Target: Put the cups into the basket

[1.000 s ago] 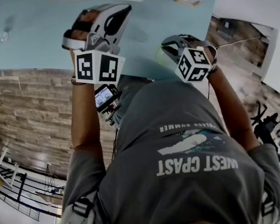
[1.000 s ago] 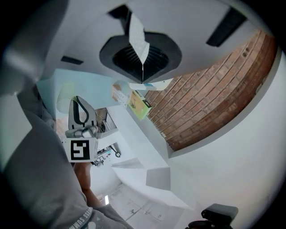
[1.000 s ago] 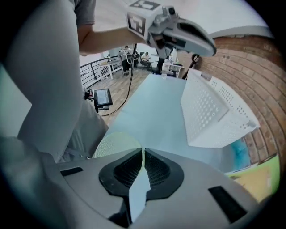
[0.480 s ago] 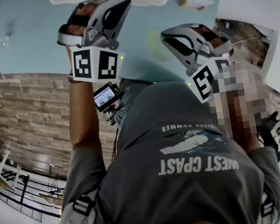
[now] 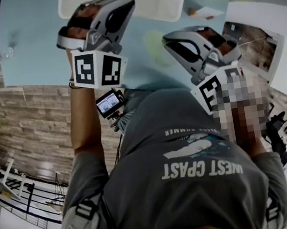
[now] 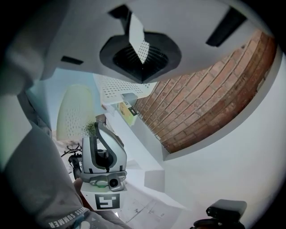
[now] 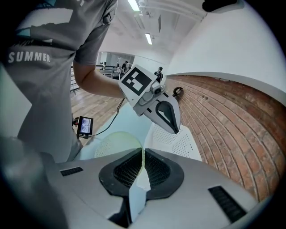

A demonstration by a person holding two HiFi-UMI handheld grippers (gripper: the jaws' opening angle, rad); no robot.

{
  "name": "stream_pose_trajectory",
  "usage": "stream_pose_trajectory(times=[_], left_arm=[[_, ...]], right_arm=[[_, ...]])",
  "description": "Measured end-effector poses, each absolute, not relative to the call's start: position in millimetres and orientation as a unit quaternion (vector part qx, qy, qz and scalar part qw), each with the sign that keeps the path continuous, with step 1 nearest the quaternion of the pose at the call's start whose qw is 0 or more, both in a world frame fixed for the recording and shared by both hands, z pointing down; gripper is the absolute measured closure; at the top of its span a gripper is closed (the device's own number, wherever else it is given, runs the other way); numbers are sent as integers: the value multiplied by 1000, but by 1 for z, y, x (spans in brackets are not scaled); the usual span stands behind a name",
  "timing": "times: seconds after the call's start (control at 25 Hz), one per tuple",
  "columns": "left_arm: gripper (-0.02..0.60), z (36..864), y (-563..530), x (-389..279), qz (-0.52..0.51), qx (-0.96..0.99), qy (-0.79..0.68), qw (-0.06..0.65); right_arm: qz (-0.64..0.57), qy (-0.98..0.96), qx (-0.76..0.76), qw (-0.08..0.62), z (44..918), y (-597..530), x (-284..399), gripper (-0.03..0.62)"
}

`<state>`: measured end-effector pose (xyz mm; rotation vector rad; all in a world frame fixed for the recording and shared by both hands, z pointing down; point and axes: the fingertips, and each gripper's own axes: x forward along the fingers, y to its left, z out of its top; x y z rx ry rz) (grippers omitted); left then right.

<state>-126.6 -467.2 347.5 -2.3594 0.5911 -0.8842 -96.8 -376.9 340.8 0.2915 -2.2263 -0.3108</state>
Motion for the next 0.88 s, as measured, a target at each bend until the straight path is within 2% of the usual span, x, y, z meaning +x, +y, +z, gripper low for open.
stream_pose_trajectory(times=[0.56, 0.88], left_arm=[[580, 363, -531, -131, -343, -884, 185, 257], [580, 389, -560, -135, -382, -876, 171, 240]], right_arm=[[-108, -896, 131, 411, 334, -466, -124, 563], [-91, -892, 125, 425, 367, -510, -132, 563]])
